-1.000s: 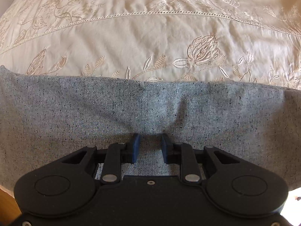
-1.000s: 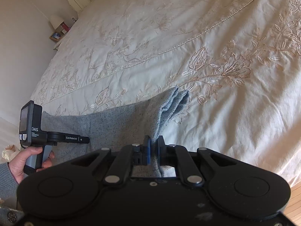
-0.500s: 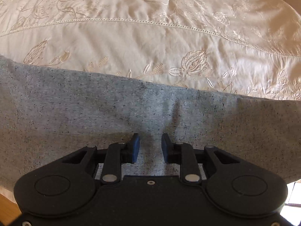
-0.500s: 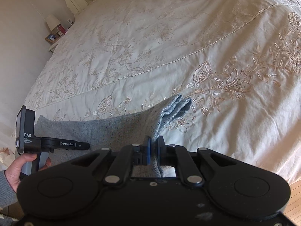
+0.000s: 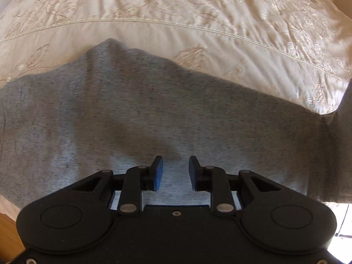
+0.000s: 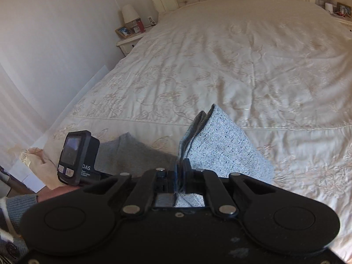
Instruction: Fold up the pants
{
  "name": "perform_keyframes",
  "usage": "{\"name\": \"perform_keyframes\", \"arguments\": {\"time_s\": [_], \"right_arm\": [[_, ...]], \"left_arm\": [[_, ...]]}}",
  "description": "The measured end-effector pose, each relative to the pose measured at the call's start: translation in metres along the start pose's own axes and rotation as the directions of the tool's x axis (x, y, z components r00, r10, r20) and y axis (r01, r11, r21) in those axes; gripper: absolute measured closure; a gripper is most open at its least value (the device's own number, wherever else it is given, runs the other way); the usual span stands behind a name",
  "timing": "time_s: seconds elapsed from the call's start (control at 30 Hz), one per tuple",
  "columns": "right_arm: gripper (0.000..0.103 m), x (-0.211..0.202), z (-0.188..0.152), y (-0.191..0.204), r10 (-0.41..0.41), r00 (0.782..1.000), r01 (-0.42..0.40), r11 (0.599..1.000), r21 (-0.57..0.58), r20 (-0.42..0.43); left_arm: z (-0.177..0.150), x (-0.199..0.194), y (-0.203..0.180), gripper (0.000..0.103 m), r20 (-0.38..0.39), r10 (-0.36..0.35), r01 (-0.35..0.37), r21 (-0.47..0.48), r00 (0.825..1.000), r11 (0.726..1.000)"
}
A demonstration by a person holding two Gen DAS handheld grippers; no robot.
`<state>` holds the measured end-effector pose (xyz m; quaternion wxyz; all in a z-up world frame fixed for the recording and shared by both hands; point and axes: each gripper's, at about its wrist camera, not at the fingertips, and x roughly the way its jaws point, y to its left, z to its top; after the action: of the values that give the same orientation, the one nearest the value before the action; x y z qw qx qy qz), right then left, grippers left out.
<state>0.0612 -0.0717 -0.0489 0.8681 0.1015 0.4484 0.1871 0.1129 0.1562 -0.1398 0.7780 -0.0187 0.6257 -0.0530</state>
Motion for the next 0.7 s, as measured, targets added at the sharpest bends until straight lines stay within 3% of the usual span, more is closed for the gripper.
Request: {"name": "perform_keyframes", "arguments": {"time_s": [0.17,0.27,0.37,0.47,0.53,0.7], "right_arm": [[0.101,0.113,-0.035,0.068,0.051,0.988,-0.051,0.999,0.002,-0.143],[0.101,0.149,-0.052,0.089,0.035,0.979,-0.032,0.999,0.017,-0.2],[0.094,0.145,-0.055,0.087,0.003,0.979,0.005,0.999,0.036,-0.202],[0.092,0.121,-0.053,0.065,-0.097,0.979,0.102,0.995,0.02,-0.181],[0.091,0.105,-0.052,0.047,-0.168,0.972,0.173,0.985,0.014,-0.164],[0.091,0.071,-0.053,0.003,-0.291,0.949,0.296,0.955,0.031,-0.123]], "left_arm": [[0.001,-0.005,0.062,0.07,-0.012,0.042,-0.042,-0.032,0.999,0.999],[0.0,-0.008,0.08,0.07,-0.016,0.044,-0.045,-0.029,0.999,0.999],[0.002,-0.011,0.083,0.07,-0.01,0.023,-0.023,-0.01,1.0,1.0],[0.007,-0.01,0.064,0.068,-0.009,-0.034,0.035,0.044,0.999,0.998],[0.011,-0.008,0.041,0.054,-0.003,-0.102,0.102,0.087,0.995,0.991],[0.022,-0.003,-0.026,0.042,-0.011,-0.227,0.225,0.172,0.974,0.959]]}}
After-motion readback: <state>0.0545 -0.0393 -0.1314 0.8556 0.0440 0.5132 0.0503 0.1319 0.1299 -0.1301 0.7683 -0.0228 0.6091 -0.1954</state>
